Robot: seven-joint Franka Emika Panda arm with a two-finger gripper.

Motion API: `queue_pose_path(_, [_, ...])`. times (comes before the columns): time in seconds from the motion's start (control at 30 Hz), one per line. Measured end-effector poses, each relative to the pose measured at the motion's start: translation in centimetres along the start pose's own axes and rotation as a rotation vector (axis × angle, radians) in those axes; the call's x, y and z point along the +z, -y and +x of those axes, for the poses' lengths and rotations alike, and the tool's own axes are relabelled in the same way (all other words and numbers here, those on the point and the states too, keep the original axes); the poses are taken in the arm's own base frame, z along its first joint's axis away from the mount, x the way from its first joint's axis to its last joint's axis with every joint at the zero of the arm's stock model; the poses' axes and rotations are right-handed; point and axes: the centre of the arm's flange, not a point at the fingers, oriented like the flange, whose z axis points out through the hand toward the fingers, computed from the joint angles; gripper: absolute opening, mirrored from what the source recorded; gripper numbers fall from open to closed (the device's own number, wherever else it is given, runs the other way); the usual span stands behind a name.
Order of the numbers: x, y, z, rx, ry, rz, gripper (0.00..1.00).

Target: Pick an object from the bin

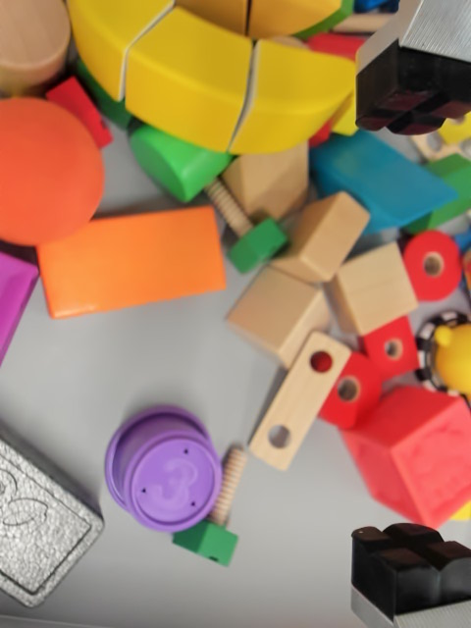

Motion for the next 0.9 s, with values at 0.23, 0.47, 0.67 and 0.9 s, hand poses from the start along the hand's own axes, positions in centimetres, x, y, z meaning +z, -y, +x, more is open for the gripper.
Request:
queue_pose_path(0.23, [2.2,1.4,-1.4,-0.061,-0.007,0.003,1.0])
queue_pose_path(0.47, [4.2,2.6,-2.6,-0.116,-0.014,0.005,1.0])
queue_pose_path(0.67, [6.3,3.9,-3.9,-0.172,-0.021,0.007,1.0])
queue_pose_path(0.9, [8.5,5.2,-5.2,-0.234,-0.029,0.01,1.0])
